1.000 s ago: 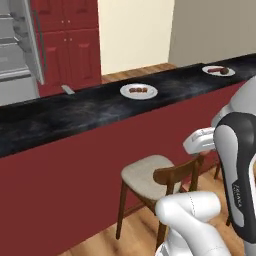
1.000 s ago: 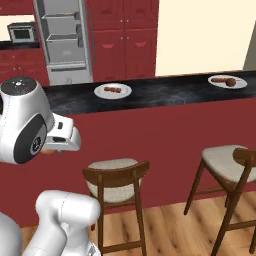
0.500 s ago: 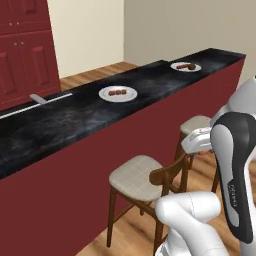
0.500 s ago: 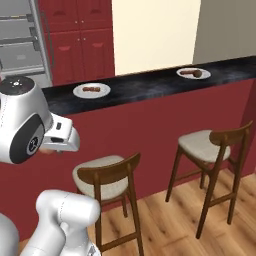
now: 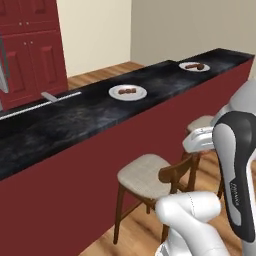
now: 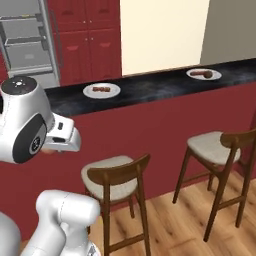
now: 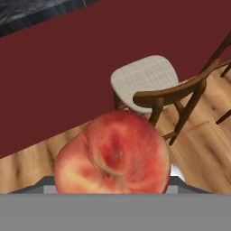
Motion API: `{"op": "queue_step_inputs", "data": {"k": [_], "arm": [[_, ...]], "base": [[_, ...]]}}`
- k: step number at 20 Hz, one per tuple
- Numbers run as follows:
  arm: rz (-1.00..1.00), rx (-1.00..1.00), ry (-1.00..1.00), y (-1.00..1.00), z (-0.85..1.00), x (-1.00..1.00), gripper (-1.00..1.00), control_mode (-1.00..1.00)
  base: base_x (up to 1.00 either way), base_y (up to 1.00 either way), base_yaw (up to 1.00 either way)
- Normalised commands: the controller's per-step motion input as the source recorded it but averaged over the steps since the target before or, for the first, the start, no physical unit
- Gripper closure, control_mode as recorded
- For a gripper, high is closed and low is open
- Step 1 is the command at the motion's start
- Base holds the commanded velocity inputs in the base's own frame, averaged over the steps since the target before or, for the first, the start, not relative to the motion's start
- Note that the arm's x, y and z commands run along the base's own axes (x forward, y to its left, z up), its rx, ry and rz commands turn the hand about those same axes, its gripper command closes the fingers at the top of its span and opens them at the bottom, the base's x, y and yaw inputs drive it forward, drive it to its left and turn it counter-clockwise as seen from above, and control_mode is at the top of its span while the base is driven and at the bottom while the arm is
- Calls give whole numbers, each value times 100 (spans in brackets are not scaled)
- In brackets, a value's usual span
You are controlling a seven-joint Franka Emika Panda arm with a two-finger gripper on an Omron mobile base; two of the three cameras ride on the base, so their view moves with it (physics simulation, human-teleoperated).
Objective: Pick up the apple and peach from the fridge and place one fruit on each plate on the dining counter.
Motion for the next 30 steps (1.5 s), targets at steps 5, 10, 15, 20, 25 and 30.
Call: {"op": "queue_step_inputs", "data": {"k": [5,10,15,20,25,30], "arm": [[0,0,0,0,0,0,100,100],[0,0,0,0,0,0,100,100],[0,0,0,0,0,0,100,100],[0,0,0,0,0,0,100,100],[0,0,0,0,0,0,100,100],[0,0,0,0,0,0,100,100]], "base": [[13,84,12],[99,7,-12],[100,29,-27],[100,85,-40],[100,99,-48],[99,79,-23]]}}
